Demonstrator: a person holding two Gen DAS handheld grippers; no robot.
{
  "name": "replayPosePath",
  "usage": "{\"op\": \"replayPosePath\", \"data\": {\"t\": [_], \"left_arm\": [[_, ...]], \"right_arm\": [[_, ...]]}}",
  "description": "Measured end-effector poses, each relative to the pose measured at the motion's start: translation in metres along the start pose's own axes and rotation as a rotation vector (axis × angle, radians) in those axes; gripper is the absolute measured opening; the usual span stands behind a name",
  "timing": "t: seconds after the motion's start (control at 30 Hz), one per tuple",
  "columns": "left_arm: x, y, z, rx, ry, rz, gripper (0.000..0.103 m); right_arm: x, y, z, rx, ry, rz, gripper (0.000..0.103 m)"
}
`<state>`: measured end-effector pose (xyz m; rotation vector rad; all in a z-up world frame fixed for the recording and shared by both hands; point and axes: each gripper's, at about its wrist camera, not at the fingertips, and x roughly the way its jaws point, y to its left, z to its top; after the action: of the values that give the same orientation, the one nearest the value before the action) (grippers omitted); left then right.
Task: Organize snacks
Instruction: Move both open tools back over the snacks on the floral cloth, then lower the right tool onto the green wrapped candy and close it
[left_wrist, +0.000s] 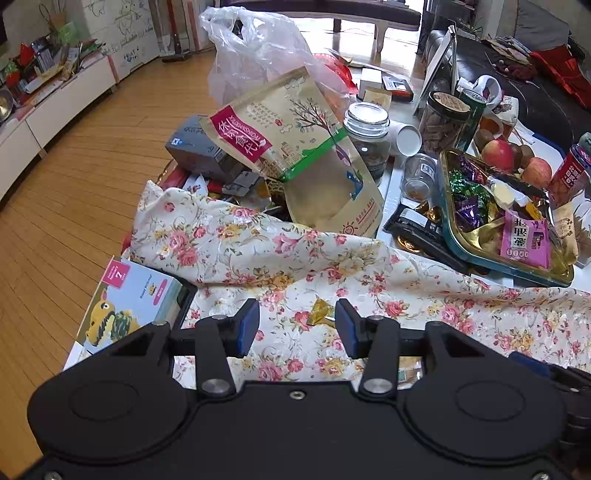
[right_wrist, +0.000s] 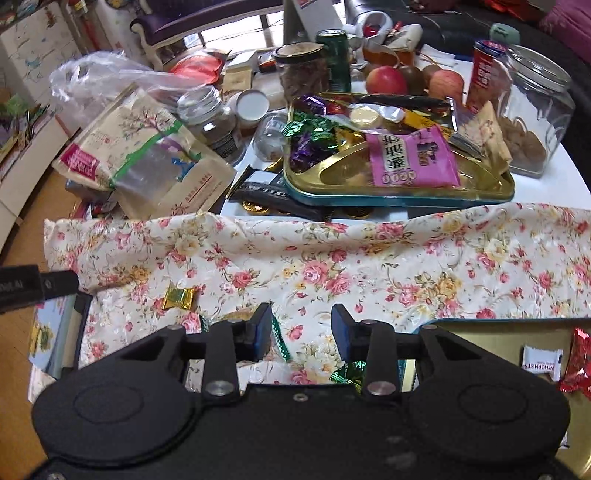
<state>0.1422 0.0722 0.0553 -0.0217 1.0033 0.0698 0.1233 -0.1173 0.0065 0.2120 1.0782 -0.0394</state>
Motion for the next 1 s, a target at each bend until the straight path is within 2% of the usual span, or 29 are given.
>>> {"op": "replayPosePath", "data": {"t": [0.13,0.23,0.33,0.47,0.77,1.0], "left_arm": [[-0.002,-0.003,-0.002,0.027,-0.034,0.032,0.054],[-0.002,-0.001,-0.001,0.029,-0.001,0.001,0.054],[0.000,0.004,0.002,-0.009,0.051,-0.043,0.054],[0.001,0.005,0.004,-0.013,0.064,-0.033,0.053],[0.002,0.003,0.005,-0.002,0.080,-0.062,0.053],[0.005,0.003,0.005,0.004,0.097,-0.067,0.053]], "right_arm": [[0.020,-0.009,-0.002,0.073,0.088,0.005,0.039],[0.033,-0.016,-0.005,0.119,0.146,0.033,0.039],[0.041,-0.021,-0.008,0.137,0.169,0.020,0.039],[0.054,-0.027,-0.010,0.160,0.201,-0.008,0.039],[0.064,-0.033,-0.013,0.181,0.190,-0.097,0.037],[0.076,-0.042,-0.013,0.212,0.212,-0.131,0.037]]}}
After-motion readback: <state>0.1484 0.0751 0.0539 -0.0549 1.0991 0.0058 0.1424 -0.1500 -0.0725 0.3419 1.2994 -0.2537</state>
